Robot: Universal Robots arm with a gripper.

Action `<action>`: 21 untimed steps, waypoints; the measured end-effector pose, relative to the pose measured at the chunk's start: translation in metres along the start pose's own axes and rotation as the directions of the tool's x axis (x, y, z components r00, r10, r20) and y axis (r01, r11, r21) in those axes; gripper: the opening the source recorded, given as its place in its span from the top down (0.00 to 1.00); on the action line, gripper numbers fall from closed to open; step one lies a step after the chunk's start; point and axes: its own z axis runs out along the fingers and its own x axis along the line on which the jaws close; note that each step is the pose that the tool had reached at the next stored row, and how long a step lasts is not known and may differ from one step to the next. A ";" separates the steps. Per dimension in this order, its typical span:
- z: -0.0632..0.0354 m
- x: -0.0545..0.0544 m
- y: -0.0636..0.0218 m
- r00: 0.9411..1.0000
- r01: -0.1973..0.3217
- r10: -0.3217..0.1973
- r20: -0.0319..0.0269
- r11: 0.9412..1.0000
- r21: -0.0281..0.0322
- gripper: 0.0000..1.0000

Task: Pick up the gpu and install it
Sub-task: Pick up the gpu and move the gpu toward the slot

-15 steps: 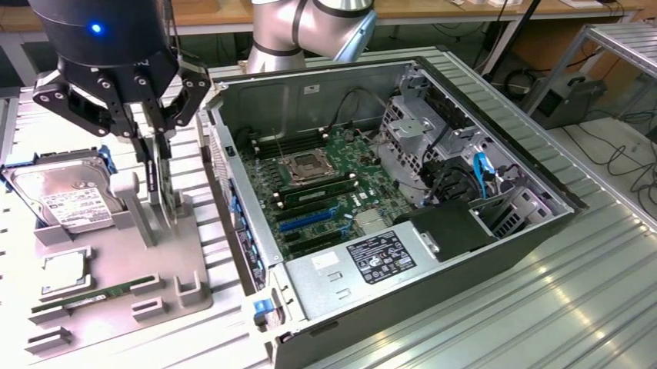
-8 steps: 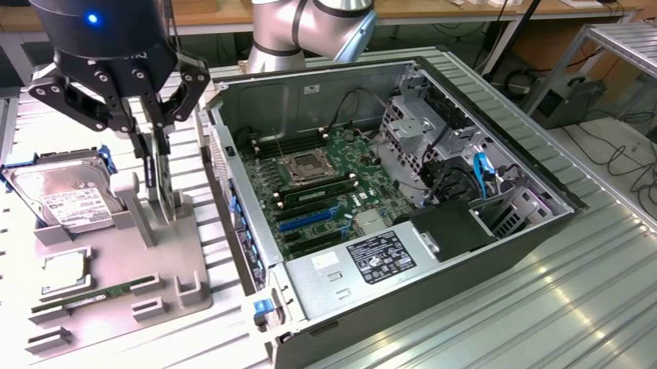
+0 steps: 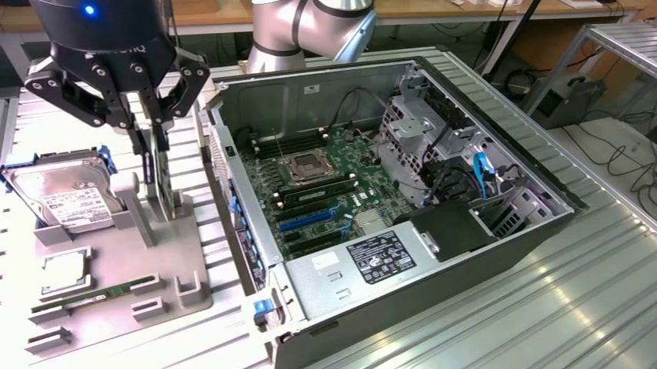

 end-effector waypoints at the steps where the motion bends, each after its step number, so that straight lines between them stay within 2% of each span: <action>1: -0.0008 0.000 0.0000 1.000 0.000 0.000 0.000 1.000 0.000 0.74; 14: -0.0127 0.000 0.0005 1.000 0.000 0.000 0.000 1.000 0.000 0.74; 21: -0.0132 0.000 0.0005 1.000 0.000 0.000 0.000 1.000 0.000 0.74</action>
